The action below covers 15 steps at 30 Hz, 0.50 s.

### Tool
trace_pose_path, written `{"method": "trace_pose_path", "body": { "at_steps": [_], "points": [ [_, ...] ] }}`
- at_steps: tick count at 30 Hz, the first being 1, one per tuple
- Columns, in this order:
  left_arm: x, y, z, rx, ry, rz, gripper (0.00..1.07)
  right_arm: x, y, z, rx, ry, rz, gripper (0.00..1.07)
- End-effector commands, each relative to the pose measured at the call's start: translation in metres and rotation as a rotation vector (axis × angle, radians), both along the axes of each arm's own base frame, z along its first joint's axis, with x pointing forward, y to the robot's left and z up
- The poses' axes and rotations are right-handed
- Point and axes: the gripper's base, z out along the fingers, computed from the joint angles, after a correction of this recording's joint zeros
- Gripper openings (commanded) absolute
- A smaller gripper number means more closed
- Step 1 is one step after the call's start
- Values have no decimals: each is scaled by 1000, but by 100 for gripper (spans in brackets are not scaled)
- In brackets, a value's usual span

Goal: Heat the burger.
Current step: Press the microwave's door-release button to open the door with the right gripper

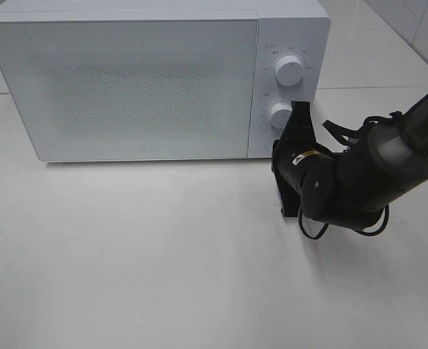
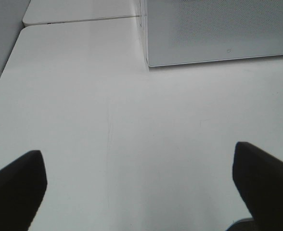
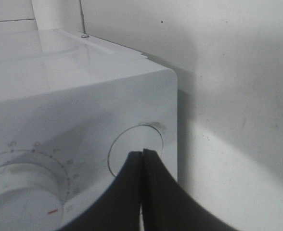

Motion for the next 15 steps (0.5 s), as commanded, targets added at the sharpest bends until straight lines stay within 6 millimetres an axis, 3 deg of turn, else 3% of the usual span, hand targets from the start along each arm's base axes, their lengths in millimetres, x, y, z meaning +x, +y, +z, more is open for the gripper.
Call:
{"method": "trace_pose_path", "body": {
  "at_steps": [1,15],
  "points": [
    [-2,0,0,-7,-30,3,98,6,4,3,-13,-21,20,0],
    [-2,0,0,-7,-30,3,98,16,4,-6,-13,-22,-3,0]
  ]
}}
